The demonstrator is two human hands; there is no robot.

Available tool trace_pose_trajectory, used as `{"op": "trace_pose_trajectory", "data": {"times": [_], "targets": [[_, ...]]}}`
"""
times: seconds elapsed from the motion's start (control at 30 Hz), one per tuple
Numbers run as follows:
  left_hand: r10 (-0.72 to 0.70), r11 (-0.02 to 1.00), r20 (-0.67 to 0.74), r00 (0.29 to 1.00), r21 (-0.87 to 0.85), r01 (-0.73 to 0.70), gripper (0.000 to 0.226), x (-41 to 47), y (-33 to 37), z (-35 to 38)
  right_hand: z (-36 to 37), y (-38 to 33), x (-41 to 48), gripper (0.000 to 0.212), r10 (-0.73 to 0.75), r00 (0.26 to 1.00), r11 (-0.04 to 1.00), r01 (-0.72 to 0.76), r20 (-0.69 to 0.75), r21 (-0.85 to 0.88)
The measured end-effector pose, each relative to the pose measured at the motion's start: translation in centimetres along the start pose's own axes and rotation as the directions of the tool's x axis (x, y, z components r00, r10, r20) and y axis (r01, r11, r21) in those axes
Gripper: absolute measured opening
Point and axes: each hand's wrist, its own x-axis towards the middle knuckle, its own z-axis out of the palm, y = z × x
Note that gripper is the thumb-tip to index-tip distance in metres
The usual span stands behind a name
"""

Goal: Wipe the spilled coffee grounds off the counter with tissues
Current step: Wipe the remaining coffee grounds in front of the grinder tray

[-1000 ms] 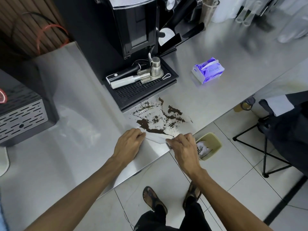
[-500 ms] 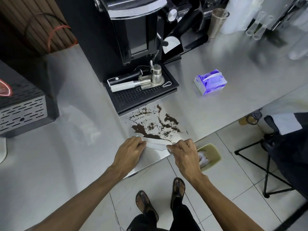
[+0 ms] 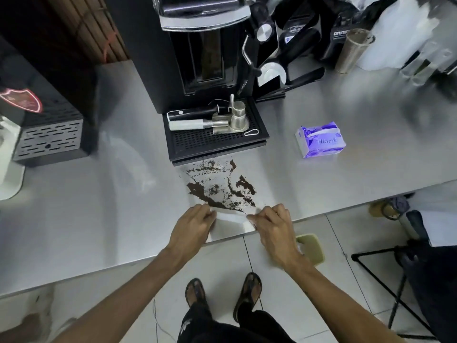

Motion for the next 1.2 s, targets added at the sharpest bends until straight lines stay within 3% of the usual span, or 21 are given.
{"op": "trace_pose_trajectory", "data": {"times": [0.13, 0.3, 0.63, 0.73, 0.9, 1.1, 1.2], "targets": [[-0.073, 0.997, 0.007, 0.997, -0.005, 0.073, 0.009, 1.0, 1.0, -0.2, -1.4, 1.6, 2.6, 0.012, -0.041, 0.999, 0.994, 0.043, -0.024, 0.098], [-0.028, 0.998, 0.024, 0.999, -0.063, 0.029, 0.011, -1.2, 4.5, -0.5, -3.1, 3.6, -0.5, 0.016, -0.18, 0.982, 0.982, 0.175, 0.058, 0.076], [-0.173, 0.985, -0.018, 0.985, -0.003, 0.173, 0.011, 1.7, 3.4, 0.5, -0.6, 5.4, 4.4, 0.03, -0.108, 0.986, 0.974, 0.08, 0.124, 0.212], [-0.264, 0.964, -0.111, 0.958, -0.037, 0.262, 0.016, 0.1, 2.6, 0.5, -1.7, 3.1, 3.7, 0.014, -0.186, 0.972, 0.971, 0.16, 0.143, 0.175], [-0.232, 0.971, -0.139, 0.963, 0.027, 0.238, 0.015, -2.5, 2.1, 0.1, -0.4, 1.3, 1.4, 0.017, -0.303, 0.94, 0.953, 0.298, 0.158, 0.054], [-0.334, 0.942, -0.13, 0.933, -0.04, 0.332, 0.022, -1.6, 0.6, 0.8, 0.5, 0.4, 3.7, 0.01, -0.198, 0.974, 0.98, 0.2, 0.112, -0.006], [-0.47, 0.875, -0.1, 0.877, -0.183, 0.448, 0.013, -0.8, 0.6, -0.6, 0.6, -0.5, 4.2, 0.012, -0.205, 0.973, 0.979, 0.206, 0.105, 0.0]]}}
